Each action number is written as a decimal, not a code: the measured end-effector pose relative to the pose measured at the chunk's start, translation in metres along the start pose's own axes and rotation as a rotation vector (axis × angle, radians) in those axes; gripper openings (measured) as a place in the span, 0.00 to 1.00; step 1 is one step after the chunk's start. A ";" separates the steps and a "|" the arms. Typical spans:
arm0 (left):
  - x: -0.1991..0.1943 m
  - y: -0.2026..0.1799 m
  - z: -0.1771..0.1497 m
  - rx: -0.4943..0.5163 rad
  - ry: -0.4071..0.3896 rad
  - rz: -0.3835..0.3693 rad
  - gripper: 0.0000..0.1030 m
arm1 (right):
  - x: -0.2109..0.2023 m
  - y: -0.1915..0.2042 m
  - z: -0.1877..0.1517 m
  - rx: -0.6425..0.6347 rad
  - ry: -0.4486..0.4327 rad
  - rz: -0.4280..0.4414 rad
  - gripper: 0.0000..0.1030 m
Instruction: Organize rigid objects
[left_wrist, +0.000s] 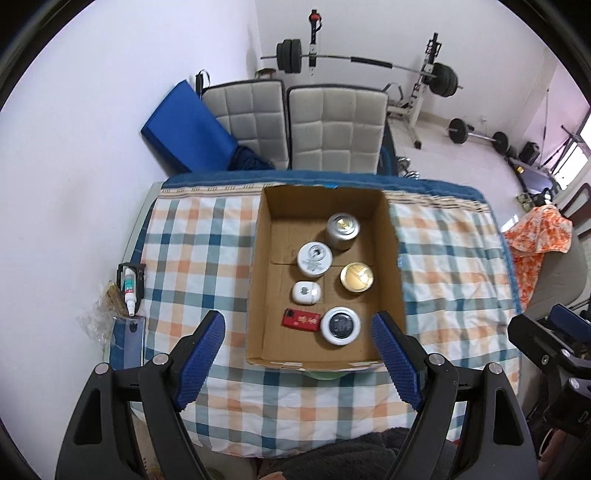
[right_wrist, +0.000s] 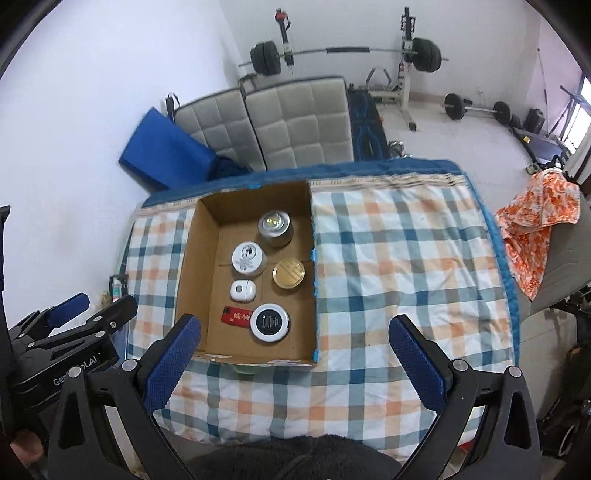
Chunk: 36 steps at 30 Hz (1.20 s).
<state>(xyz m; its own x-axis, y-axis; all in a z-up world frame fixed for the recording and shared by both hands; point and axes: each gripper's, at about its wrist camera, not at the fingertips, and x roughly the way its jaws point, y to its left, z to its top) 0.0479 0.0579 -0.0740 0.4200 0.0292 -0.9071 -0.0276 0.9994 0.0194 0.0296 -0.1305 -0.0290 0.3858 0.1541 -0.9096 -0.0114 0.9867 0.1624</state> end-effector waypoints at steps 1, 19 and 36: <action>-0.007 -0.002 0.000 0.001 -0.006 -0.003 0.79 | -0.008 -0.001 0.000 0.002 -0.008 -0.002 1.00; -0.065 -0.016 -0.008 0.005 -0.049 0.004 0.79 | -0.088 -0.012 -0.004 -0.009 -0.075 -0.055 1.00; -0.076 -0.022 -0.013 0.020 -0.068 -0.002 0.79 | -0.105 -0.013 -0.007 -0.008 -0.113 -0.081 1.00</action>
<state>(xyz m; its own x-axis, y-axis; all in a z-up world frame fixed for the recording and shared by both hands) 0.0050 0.0332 -0.0113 0.4803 0.0277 -0.8767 -0.0090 0.9996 0.0266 -0.0167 -0.1594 0.0615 0.4868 0.0670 -0.8709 0.0170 0.9961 0.0862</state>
